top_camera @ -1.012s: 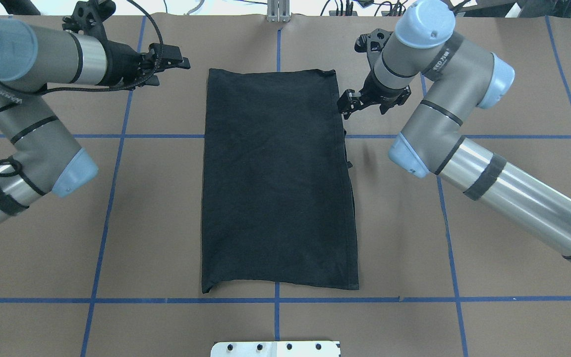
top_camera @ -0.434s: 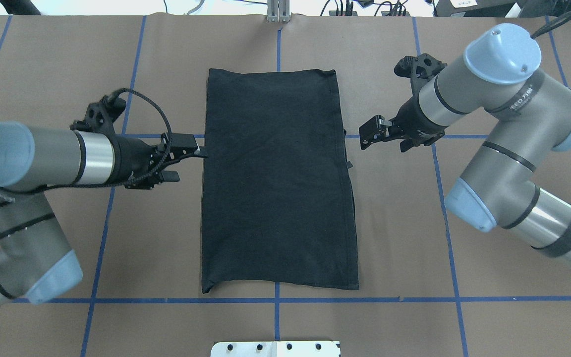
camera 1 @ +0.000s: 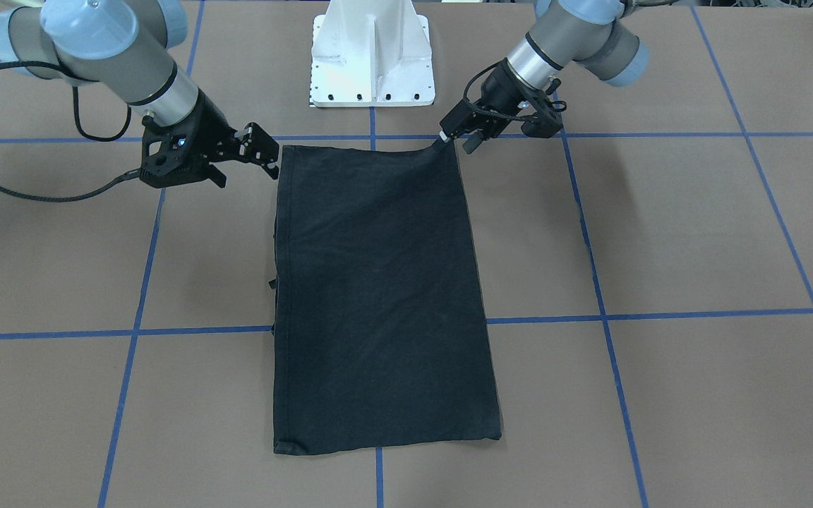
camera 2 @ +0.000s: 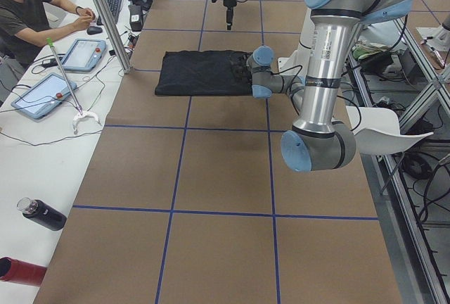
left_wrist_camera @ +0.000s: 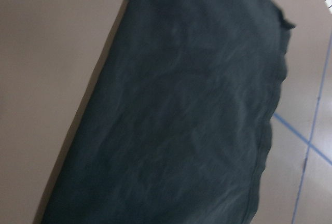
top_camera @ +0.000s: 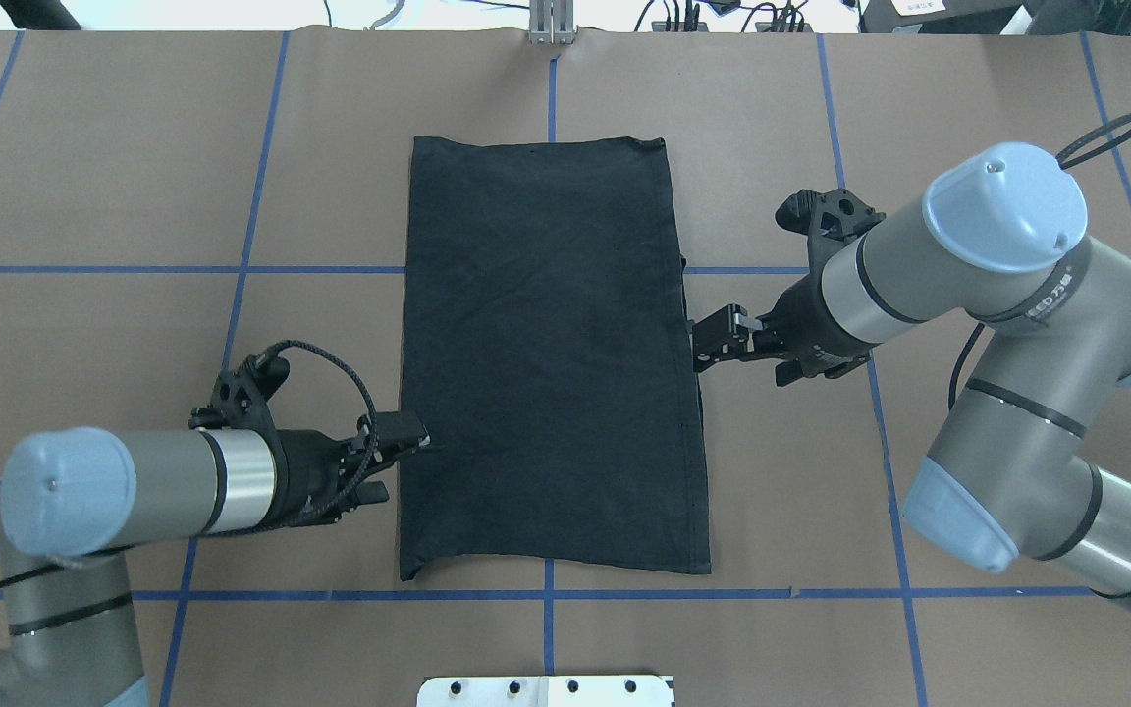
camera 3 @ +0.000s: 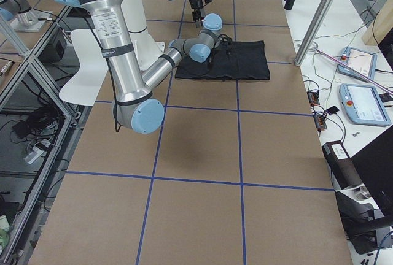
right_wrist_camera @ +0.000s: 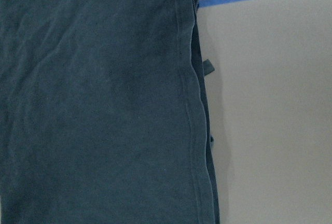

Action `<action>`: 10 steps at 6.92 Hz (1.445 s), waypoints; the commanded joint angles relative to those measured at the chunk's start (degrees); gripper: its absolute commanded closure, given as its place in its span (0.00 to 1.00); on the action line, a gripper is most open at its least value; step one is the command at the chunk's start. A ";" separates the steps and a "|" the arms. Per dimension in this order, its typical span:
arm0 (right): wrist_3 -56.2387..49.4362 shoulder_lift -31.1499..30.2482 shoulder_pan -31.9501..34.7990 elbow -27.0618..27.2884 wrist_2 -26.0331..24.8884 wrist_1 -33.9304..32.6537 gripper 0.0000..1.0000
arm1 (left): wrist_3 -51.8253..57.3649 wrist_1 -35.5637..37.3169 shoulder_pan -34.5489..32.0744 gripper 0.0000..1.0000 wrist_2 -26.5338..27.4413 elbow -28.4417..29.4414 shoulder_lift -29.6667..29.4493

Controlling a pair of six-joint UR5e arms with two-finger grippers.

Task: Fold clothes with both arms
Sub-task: 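Lower the left and right grippers to the shirt's corners nearest the robot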

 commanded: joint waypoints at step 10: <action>3.37 -3.52 -4.53 5.31 -1.29 0.12 0.00 | -3.38 0.62 8.08 0.06 4.71 3.39 1.28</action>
